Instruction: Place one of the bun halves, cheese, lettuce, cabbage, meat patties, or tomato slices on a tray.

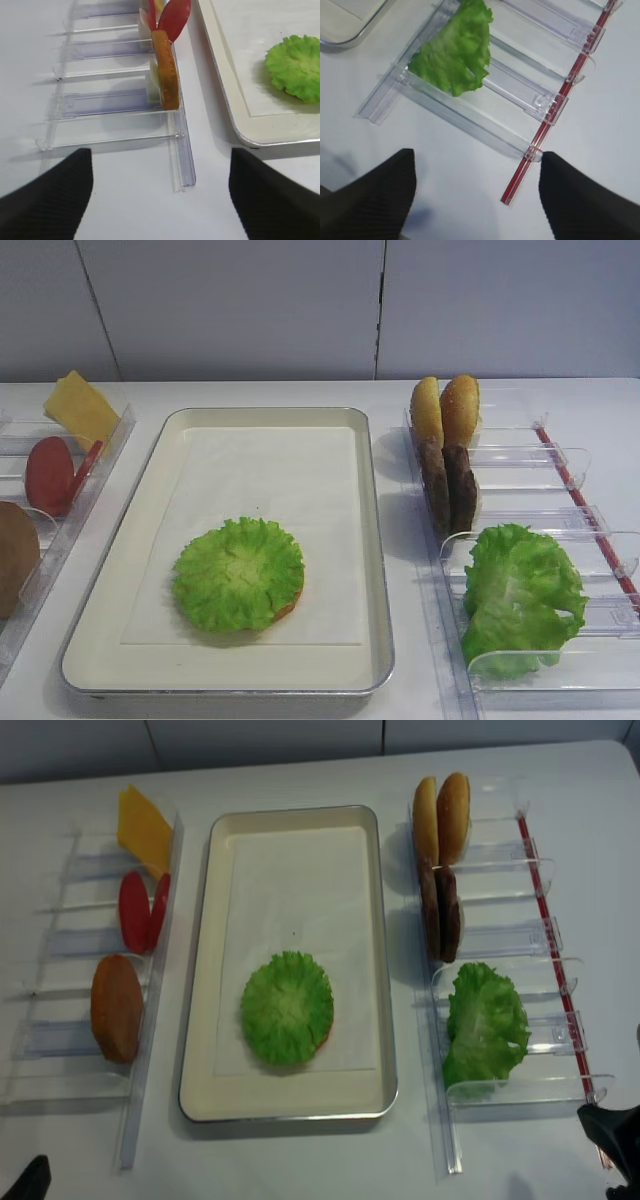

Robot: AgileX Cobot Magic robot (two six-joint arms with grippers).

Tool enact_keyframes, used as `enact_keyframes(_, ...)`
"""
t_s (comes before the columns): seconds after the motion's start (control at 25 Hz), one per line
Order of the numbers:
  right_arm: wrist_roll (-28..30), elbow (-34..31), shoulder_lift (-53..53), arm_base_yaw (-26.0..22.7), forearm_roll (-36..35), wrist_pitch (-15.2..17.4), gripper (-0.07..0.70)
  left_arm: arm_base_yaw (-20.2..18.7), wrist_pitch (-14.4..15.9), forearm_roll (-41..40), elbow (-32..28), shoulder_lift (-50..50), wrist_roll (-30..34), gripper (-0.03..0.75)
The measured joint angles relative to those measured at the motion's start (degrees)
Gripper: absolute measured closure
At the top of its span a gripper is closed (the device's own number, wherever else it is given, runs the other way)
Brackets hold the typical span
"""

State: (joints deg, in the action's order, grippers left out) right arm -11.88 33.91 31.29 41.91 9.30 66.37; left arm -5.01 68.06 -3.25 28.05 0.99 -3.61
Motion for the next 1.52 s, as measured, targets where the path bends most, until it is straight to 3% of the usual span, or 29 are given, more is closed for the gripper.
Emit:
enact_keyframes(0.12,0.12,-1.51,-1.24,-2.42,-0.38,-1.03,0.083,0.00,0.00,0.00,0.00,0.00,0.00,0.192)
enact_keyframes(0.32,2.61,-2.08,-7.75,-10.69,-1.16,-4.05,0.083,0.00,0.00,0.00,0.00,0.00,0.00,0.192)
enact_keyframes(0.64,4.24,-2.08,-18.95,-20.60,-3.83,-4.08,0.083,0.00,0.00,0.00,0.00,0.00,0.00,0.192)
enact_keyframes(0.8,4.24,-2.08,-23.32,-22.56,-4.89,-3.10,0.083,0.00,0.00,0.00,0.00,0.00,0.00,0.193)
enact_keyframes(1.52,7.08,-6.58,-31.40,-39.12,-9.62,-2.12,0.083,0.00,0.00,0.00,0.00,0.00,0.00,0.193)
